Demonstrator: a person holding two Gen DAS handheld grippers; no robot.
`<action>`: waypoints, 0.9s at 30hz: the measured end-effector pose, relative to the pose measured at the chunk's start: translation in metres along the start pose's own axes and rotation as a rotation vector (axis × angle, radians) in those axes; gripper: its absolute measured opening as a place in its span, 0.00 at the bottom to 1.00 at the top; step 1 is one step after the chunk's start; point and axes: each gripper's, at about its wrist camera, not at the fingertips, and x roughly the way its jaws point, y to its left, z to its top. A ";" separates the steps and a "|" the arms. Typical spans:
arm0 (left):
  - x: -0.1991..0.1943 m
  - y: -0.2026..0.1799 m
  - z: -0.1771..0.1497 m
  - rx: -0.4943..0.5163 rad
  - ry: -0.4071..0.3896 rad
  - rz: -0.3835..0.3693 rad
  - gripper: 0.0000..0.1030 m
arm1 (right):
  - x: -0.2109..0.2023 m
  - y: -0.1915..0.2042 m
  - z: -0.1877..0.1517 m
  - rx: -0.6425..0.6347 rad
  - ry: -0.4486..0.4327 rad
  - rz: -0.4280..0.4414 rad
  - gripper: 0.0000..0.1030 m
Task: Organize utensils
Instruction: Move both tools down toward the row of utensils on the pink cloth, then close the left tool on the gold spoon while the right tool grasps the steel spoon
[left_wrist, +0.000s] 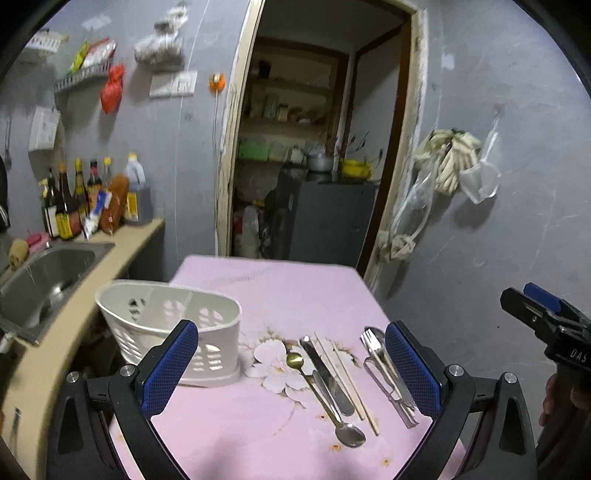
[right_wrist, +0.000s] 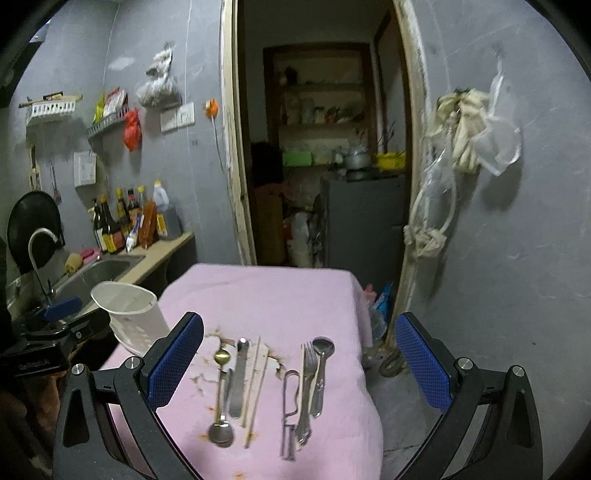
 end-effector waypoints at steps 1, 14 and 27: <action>0.012 -0.001 -0.002 -0.013 0.021 0.005 0.99 | 0.013 -0.007 -0.001 0.000 0.020 0.010 0.99; 0.126 -0.005 -0.037 -0.056 0.178 0.038 0.97 | 0.154 -0.044 -0.045 0.067 0.232 0.124 0.76; 0.208 0.001 -0.057 -0.065 0.353 0.052 0.50 | 0.227 -0.044 -0.086 0.093 0.431 0.181 0.34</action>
